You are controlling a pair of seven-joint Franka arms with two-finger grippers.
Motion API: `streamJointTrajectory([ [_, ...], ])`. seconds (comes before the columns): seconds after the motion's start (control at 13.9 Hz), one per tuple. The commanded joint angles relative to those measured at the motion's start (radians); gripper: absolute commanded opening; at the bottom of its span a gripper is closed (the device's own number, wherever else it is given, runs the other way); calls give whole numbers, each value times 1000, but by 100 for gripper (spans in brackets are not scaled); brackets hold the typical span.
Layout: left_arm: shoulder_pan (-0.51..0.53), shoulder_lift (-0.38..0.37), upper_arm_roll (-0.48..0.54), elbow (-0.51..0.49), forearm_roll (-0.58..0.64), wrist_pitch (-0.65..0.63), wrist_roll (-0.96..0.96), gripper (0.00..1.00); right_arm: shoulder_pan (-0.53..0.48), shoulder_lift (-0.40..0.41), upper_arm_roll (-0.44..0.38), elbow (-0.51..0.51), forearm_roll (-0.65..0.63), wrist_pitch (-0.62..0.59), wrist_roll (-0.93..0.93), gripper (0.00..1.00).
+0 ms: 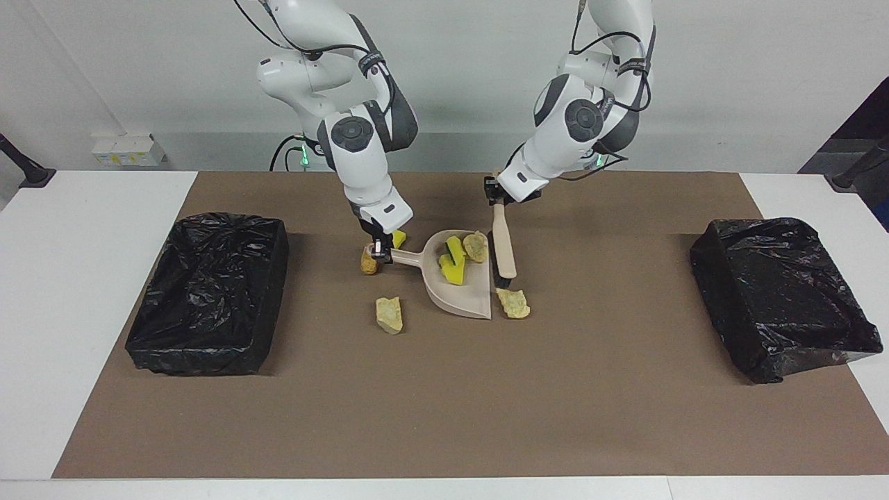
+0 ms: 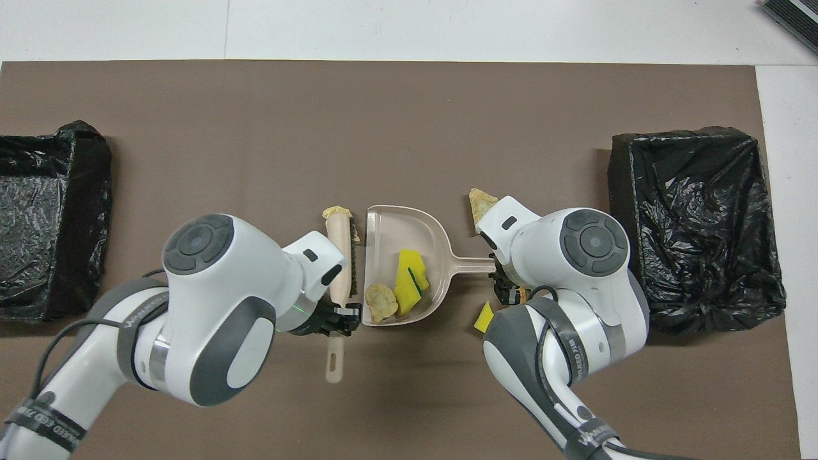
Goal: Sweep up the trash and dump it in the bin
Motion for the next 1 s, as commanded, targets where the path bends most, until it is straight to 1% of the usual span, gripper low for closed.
streamJointTrajectory([
  [0.0,75,40,-2,35,85,-30,59,0,-15,54,10,63,36,25,-29,0],
  [0.07,98,61,-2,37,113,-27,110,0,-15,71,10,81,42,25,-6,0],
  [0.14,98,80,-2,30,124,-14,145,0,-15,85,10,99,46,25,14,0],
  [0.29,84,121,-4,25,124,17,171,0,-4,117,10,120,48,36,21,0],
  [0.36,68,135,-6,2,124,47,188,0,3,122,10,118,48,39,50,0],
  [0.43,43,129,-9,-15,122,57,204,0,5,121,10,116,46,39,55,0],
  [0.65,-57,123,-12,0,80,48,195,0,3,119,10,113,46,37,52,0],
  [0.79,-61,131,-9,19,58,45,193,0,3,121,10,113,45,37,46,0],
  [0.93,-28,128,-4,10,59,36,199,0,0,119,10,113,48,28,17,0],
])
